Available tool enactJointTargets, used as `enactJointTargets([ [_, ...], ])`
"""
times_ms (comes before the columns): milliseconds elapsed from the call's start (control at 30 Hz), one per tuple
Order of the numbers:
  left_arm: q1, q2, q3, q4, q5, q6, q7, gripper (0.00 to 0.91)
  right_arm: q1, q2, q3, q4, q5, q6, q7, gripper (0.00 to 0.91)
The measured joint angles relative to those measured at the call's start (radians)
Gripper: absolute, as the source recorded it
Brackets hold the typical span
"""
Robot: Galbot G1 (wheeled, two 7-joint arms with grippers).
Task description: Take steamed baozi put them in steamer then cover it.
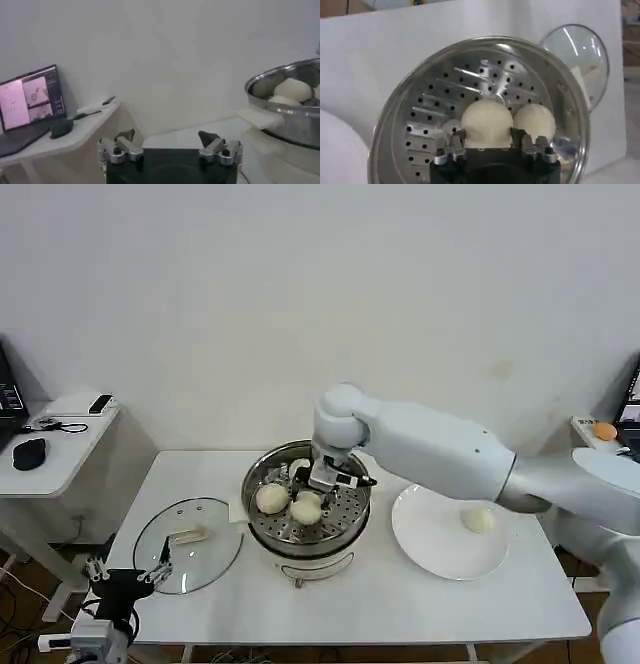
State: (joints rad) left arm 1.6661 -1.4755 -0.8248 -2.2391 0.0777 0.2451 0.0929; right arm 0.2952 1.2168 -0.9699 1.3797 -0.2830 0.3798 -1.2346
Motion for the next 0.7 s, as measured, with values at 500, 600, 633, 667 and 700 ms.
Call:
enactJointTargets([
  [500,-0.011,-0.001,0.008,0.024,0.005,0.0,0.003,0.907,-0.008,-0.005,-0.022,0.063,-0.028,0.005,0.031,0.625],
  [600,-0.012,0.0,0.008,0.024,0.005,0.0,0.003,0.907,-0.008,-0.006,-0.023,0.068,-0.034,0.004,0.034,0.625],
  [633,-0.011,0.0,0.009,0.024,0.005,0.0,0.004,0.907,-0.008,-0.006,-0.023,0.071,-0.034,0.003,0.034,0.625],
  [667,-0.011,0.001,0.009,0.024,0.005,0.0,0.004,0.907,-0.008,-0.006,-0.024,0.074,-0.034,0.001,0.033,0.625],
  [700,-0.012,0.001,0.009,0.025,0.005,0.0,0.004,0.907,-0.007,-0.005,-0.024,0.075,-0.035,0.0,0.033,0.625],
])
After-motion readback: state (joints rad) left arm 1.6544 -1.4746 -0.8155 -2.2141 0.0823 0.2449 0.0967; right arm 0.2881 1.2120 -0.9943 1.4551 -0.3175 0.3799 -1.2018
